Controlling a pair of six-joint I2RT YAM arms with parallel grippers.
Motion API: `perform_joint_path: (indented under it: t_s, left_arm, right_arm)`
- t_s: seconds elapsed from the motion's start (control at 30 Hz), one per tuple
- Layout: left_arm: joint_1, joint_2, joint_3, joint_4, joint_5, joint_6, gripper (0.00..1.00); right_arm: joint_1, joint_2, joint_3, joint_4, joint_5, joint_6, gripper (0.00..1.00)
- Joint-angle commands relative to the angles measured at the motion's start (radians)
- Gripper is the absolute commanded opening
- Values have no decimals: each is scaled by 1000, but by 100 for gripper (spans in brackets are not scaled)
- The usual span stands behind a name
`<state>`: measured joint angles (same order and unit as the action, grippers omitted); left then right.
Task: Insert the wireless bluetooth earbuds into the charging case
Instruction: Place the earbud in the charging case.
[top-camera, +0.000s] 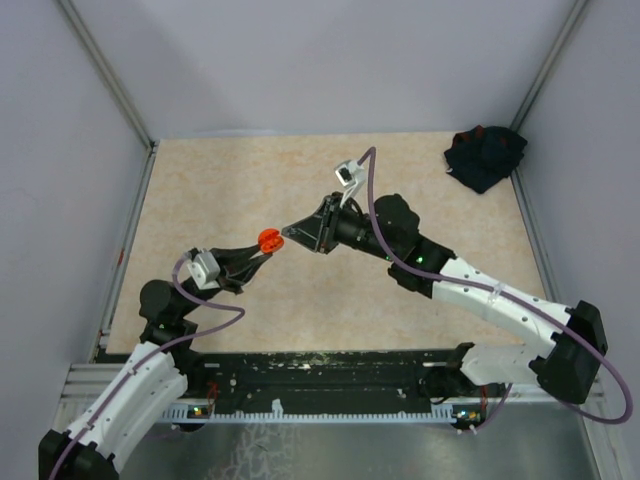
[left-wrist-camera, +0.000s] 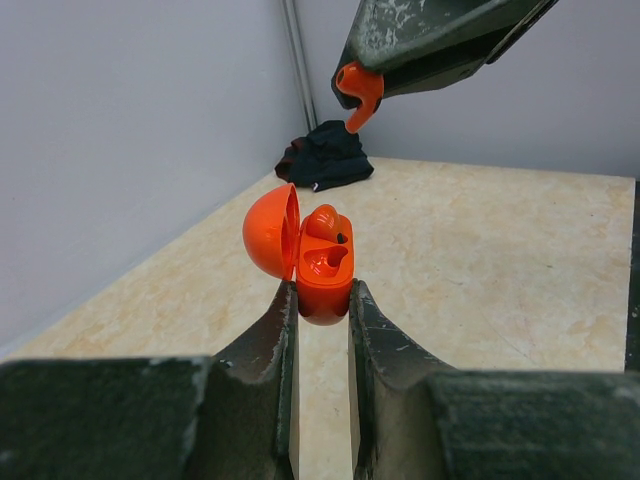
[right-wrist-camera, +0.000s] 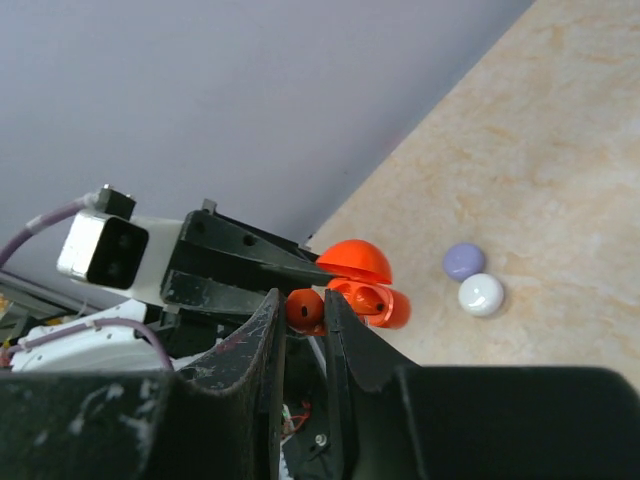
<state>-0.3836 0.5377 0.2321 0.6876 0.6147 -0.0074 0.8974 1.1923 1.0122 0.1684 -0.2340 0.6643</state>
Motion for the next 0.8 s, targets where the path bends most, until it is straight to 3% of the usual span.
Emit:
perform_joint_path:
  t_s: [0.0,0.33,0.77]
  left_arm:
    - [5,0,-6,47,29,-8,0]
    - [7,-8,-10,64,77,11,0]
    - [7,-20,-20,91,87,10,0]
  right_arm:
    - [42,-21,17,130,-15,29,16]
    - [128,43,16,184,1,43,16]
    - [142,64,2,161,34,47,16]
